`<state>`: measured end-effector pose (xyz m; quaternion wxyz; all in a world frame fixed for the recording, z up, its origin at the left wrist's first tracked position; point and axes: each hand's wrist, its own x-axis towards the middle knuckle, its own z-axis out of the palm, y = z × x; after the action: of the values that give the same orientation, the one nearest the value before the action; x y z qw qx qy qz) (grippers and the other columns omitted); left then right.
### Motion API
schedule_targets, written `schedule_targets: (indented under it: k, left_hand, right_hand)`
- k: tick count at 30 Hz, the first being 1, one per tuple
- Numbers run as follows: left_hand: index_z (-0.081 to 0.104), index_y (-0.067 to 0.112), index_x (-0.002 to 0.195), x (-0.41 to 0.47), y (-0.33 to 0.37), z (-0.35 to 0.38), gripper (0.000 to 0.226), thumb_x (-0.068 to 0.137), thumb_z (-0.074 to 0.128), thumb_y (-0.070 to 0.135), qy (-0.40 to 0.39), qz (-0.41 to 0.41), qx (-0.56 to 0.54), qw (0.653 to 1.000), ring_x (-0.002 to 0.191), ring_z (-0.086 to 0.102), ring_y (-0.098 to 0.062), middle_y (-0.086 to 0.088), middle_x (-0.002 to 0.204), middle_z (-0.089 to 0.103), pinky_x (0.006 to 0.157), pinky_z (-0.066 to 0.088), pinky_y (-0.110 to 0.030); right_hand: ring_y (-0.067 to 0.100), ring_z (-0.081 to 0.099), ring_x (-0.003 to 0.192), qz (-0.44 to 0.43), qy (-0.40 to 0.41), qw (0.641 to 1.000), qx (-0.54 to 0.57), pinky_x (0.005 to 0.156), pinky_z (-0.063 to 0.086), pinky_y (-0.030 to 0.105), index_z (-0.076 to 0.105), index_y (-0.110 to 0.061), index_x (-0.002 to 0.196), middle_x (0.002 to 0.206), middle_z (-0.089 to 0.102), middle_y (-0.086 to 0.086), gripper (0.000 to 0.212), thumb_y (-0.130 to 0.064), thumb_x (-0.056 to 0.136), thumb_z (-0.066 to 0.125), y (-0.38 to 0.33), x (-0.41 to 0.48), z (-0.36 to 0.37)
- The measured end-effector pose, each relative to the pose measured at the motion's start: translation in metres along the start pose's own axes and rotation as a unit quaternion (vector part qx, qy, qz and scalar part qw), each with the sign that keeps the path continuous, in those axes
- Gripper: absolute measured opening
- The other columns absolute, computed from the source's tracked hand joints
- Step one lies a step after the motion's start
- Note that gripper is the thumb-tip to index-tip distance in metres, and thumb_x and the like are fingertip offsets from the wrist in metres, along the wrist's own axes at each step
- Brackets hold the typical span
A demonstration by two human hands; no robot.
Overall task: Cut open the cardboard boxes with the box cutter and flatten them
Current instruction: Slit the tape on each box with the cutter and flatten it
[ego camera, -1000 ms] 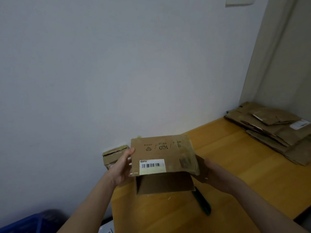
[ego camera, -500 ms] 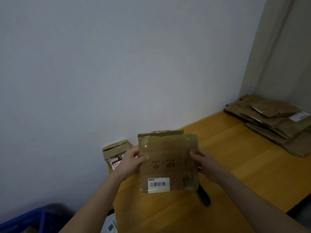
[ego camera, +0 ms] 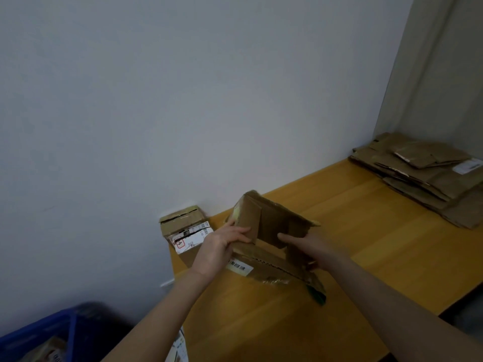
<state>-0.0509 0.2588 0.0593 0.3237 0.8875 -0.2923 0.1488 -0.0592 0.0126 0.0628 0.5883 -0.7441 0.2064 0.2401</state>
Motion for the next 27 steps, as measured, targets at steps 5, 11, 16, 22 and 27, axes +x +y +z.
schedule_targets:
  k: [5,11,16,22,27]
  left_hand:
    - [0.077,0.022,0.092,0.008,0.003,-0.008,0.033,0.082,0.067,-0.008,-0.020,-0.014,-0.015,1.000,0.133,0.043,-0.016,0.004,0.143,0.044,0.109,0.040,-0.031]
    - [0.064,0.034,0.115,0.010,0.012,-0.032,0.033,0.086,0.051,0.026,-0.168,-0.280,-0.213,0.921,0.136,0.029,-0.009,0.011,0.149,0.026,0.102,0.043,-0.026]
    - [0.037,0.022,0.147,0.014,-0.001,-0.024,0.068,0.085,0.062,0.036,-0.120,-0.434,-0.391,0.803,0.113,0.059,-0.024,-0.006,0.132,0.057,0.090,0.055,-0.036]
    - [0.010,0.012,0.153,0.024,-0.006,0.012,0.129,0.058,0.081,0.065,-0.098,-0.517,-0.033,0.850,0.136,0.035,-0.038,-0.016,0.151,0.029,0.109,0.037,-0.050]
    - [0.017,0.010,0.150,0.016,-0.017,0.016,0.090,0.082,0.073,0.030,-0.095,-0.512,0.058,0.852,0.126,0.044,-0.040,-0.021,0.142,0.037,0.101,0.044,-0.048]
  right_hand:
    - [0.021,0.054,0.076,0.001,0.053,0.999,-0.004,0.061,0.044,0.030,0.052,-0.006,0.103,0.092,0.056,0.010,0.021,-0.024,0.093,0.056,0.000,0.007,0.008]
    - [0.029,0.054,0.081,0.002,0.112,0.990,0.090,0.057,0.041,0.032,0.043,-0.002,0.130,0.110,0.055,0.018,0.033,-0.017,0.102,0.034,0.004,0.015,0.001]
    - [0.026,0.054,0.075,-0.049,0.126,0.982,0.133,0.060,0.050,0.039,0.049,-0.003,0.111,0.096,0.051,0.015,0.020,-0.013,0.102,0.035,0.002,0.008,-0.003]
    - [0.026,0.055,0.084,-0.073,0.089,0.969,0.217,0.075,0.056,0.046,0.048,-0.003,0.110,0.096,0.051,0.013,0.014,-0.009,0.101,0.040,0.000,0.005,0.014]
    - [0.026,0.056,0.090,-0.065,0.066,0.954,0.284,0.064,0.054,0.034,0.047,-0.001,0.120,0.101,0.052,0.013,0.021,-0.007,0.101,0.041,0.004,0.001,0.013]
